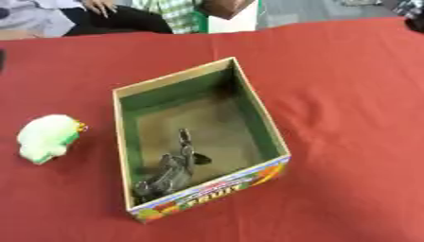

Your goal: Pick up objects on the table and place them in the box.

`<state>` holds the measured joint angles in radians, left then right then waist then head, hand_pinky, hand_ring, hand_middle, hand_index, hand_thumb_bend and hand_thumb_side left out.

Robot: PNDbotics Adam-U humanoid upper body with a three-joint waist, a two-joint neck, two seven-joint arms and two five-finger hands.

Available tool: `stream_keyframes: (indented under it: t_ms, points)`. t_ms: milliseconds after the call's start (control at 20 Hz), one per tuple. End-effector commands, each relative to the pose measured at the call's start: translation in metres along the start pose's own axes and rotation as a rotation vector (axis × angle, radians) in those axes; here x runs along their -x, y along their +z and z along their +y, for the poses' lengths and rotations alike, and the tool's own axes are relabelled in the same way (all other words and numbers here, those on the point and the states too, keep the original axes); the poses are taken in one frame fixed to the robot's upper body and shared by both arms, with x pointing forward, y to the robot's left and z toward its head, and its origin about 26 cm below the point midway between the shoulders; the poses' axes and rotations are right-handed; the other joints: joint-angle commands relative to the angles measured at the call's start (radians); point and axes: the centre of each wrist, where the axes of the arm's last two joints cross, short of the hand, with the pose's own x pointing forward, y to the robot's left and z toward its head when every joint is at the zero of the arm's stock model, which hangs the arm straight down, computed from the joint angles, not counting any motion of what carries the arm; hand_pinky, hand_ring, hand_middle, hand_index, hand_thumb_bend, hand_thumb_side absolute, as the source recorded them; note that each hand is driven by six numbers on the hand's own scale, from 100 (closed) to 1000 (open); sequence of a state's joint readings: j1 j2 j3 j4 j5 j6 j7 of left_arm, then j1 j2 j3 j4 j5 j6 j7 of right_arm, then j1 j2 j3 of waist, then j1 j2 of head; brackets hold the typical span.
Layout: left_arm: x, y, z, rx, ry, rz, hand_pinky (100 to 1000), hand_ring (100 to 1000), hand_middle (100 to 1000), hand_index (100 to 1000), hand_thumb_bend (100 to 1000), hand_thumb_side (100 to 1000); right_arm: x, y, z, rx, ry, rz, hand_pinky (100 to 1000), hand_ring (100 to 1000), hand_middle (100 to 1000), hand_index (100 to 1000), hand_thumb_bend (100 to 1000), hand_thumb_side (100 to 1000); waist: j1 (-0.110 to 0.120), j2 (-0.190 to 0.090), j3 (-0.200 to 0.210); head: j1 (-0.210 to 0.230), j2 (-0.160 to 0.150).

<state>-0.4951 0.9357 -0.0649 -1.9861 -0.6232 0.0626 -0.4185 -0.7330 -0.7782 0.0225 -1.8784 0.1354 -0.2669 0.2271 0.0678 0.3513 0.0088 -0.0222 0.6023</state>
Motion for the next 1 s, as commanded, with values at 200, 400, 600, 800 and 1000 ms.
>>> stream_keyframes:
  t_ms: [200, 400, 600, 800, 1000]
  points:
    - [-0.001, 0.001, 0.014, 0.131, -0.059, 0.010, 656, 842, 851, 985, 472, 1000, -0.007, 0.005, -0.010, 0.079, -0.015, 0.024, 940, 941, 813, 893, 100, 1000, -0.004, -0.027, -0.008, -0.026, 0.006]
    - [-0.003, 0.000, 0.012, 0.194, -0.059, 0.011, 665, 854, 861, 993, 551, 1000, -0.006, 0.008, -0.008, 0.096, -0.035, 0.046, 941, 936, 811, 892, 100, 1000, -0.004, -0.031, -0.012, -0.034, 0.007]
    - [-0.006, -0.002, 0.009, 0.278, -0.075, 0.017, 684, 876, 886, 1000, 649, 1000, -0.010, 0.008, -0.006, 0.101, -0.046, 0.056, 942, 931, 813, 892, 100, 1000, -0.006, -0.034, -0.015, -0.033, 0.005]
    - [-0.010, -0.004, 0.007, 0.382, -0.114, 0.037, 709, 889, 926, 1000, 715, 1000, -0.013, 0.007, -0.003, 0.100, -0.059, 0.064, 941, 929, 813, 891, 100, 1000, -0.008, -0.037, -0.017, -0.029, 0.002]
    - [-0.013, -0.006, 0.006, 0.454, -0.144, 0.055, 716, 898, 941, 1000, 729, 1000, -0.014, 0.008, -0.001, 0.095, -0.066, 0.071, 942, 928, 813, 891, 100, 1000, -0.010, -0.040, -0.017, -0.026, 0.003]
